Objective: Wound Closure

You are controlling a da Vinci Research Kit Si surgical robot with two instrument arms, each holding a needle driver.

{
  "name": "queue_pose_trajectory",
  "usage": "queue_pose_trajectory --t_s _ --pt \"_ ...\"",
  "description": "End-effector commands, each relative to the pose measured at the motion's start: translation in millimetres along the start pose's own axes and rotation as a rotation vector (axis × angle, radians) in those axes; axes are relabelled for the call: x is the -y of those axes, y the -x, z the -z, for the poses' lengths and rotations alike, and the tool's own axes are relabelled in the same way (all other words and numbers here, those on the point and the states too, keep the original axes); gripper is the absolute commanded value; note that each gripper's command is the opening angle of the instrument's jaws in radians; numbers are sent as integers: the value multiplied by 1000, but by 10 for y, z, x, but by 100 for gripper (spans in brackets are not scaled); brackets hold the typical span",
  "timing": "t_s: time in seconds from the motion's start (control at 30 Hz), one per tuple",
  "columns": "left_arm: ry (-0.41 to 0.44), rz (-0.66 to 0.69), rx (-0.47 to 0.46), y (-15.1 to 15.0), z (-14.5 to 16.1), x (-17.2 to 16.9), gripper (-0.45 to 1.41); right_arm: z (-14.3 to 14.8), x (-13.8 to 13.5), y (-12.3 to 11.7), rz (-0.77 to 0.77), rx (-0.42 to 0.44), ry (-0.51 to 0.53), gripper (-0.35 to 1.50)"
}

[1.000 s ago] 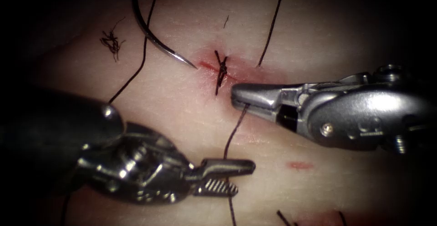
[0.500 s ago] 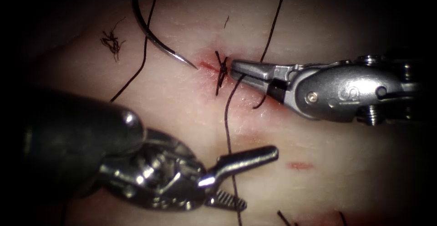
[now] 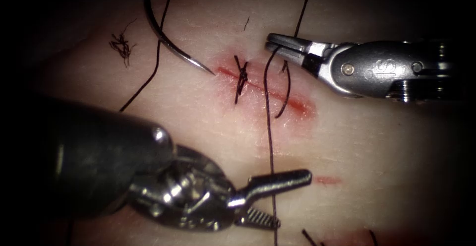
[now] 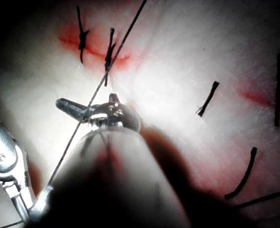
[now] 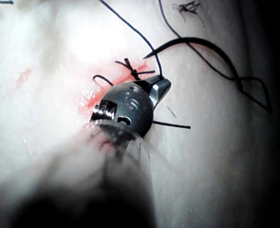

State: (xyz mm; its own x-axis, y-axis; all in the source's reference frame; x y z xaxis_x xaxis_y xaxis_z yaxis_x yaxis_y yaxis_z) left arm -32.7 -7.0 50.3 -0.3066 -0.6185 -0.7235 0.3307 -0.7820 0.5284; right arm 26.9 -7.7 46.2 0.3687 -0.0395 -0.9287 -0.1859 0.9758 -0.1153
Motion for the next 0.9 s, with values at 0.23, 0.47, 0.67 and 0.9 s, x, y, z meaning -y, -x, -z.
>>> queue_pose_trajectory --t_s 0.23,0.47,0.67,0.9 --pt "1 -6 -19 -6 -5 0 46 -20 1 11 9 19 -37 -35" --pt "0 -38 -1 -6 1 -1 -45 -19 3 9 9 16 -43 -35" --pt "7 -29 59 10 39 11 -45 -12 5 0 -16 -6 -71 -35" --pt "13 -19 128 27 78 12 -45 -2 4 -26 -134 -45 -119 109"
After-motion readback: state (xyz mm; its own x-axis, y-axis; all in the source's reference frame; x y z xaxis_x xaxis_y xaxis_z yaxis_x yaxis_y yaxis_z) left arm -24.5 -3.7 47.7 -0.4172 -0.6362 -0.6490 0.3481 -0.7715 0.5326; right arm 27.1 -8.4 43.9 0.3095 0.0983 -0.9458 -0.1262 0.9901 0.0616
